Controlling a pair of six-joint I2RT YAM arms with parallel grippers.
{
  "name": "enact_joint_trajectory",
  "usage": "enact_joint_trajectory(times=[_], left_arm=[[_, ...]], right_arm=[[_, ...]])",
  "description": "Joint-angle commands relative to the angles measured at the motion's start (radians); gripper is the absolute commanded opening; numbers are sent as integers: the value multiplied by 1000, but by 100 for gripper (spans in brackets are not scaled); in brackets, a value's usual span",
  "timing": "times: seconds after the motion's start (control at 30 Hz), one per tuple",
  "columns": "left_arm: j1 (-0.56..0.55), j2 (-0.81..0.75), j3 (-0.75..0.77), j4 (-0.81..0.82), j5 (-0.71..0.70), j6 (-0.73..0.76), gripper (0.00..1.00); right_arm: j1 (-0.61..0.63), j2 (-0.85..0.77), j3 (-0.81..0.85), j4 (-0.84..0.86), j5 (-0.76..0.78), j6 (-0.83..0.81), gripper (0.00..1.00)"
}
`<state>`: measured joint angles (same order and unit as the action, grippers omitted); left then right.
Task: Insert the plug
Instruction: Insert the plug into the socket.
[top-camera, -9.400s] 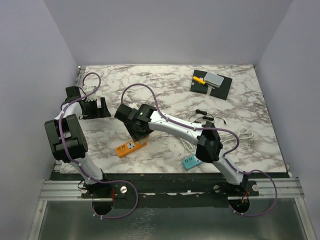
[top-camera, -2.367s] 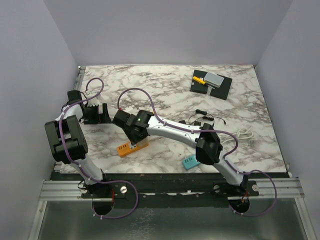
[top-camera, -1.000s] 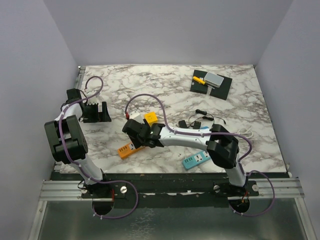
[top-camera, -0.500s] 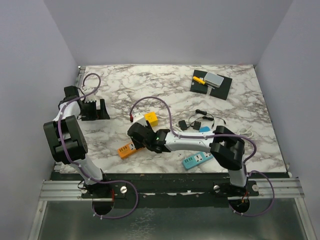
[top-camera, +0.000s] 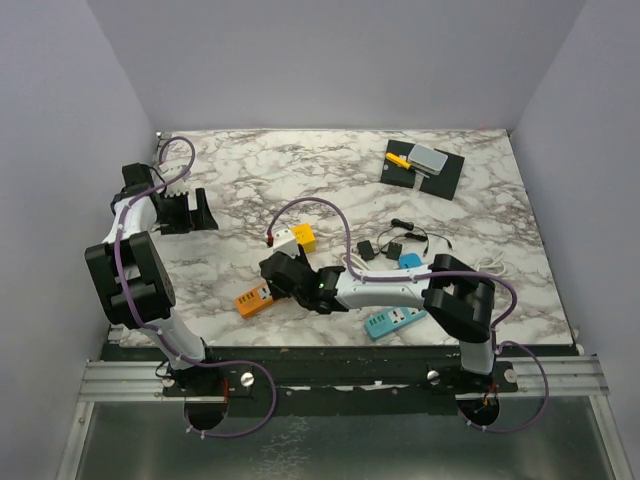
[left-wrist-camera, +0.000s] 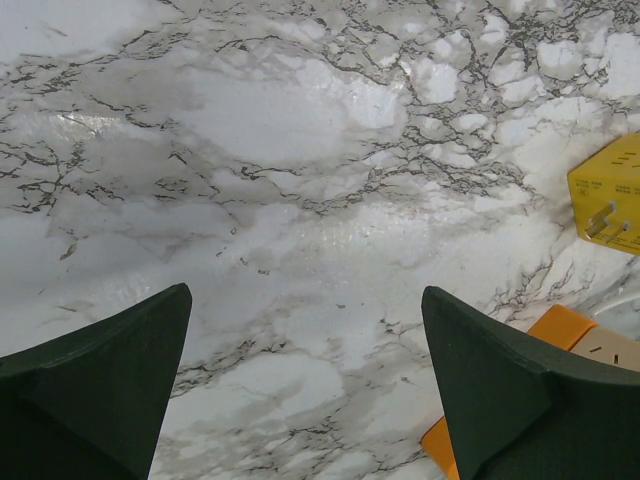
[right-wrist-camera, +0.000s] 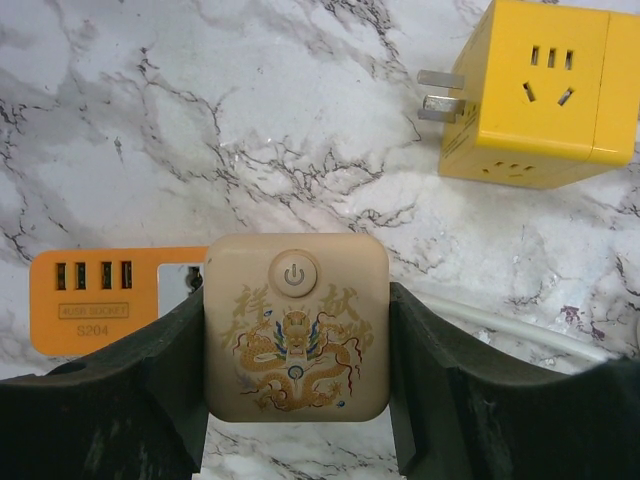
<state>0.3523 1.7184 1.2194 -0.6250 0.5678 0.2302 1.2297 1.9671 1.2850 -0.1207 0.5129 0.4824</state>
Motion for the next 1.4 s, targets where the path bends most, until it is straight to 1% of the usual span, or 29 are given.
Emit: enact_joint_trajectory(times=[0.0,0.1,0.23,0.27,0.47,0.7,0.8,0.97,1.03,1.13,1.2,1.3,1.37], left_arm=[[8,-19,36,-26,23,-19,99],[7,-17,42,-36,17,-16,99],[9,-22,53,-52,11,-8,99],[8,-24,56,-57,12,-7,99],[8,-37,74,-79,4,5,99],[8,-36,85,-86,19,-1,99],[8,-37,82,-86,24,1,99],[8,-38,80,-86,18,9,99],[8,-36,81,-85,19,8,99],[9,-34,81,-85,23,5,99],[7,-34,80,-85,24,5,99],[8,-31,80,-85,23,7,99],[8,-28,81,-85,23,8,99]], right_arm=[[7,164,-77,-396,-115,68,66],[6,153,-35,-416,-85,65,82],[3,133,11,-442,-55,58,97],[1,124,25,-448,-49,52,99],[-2,61,139,-523,-40,11,100],[-3,-39,233,-600,-131,-34,99],[-2,-65,261,-611,-154,-41,96],[-2,-80,307,-613,-176,-52,95],[-2,-92,309,-594,-167,-57,91],[-12,-101,301,-565,-147,-65,78],[-21,-94,308,-565,-144,-68,67],[-30,-86,313,-565,-147,-71,47],[-31,-79,312,-559,-153,-73,36]])
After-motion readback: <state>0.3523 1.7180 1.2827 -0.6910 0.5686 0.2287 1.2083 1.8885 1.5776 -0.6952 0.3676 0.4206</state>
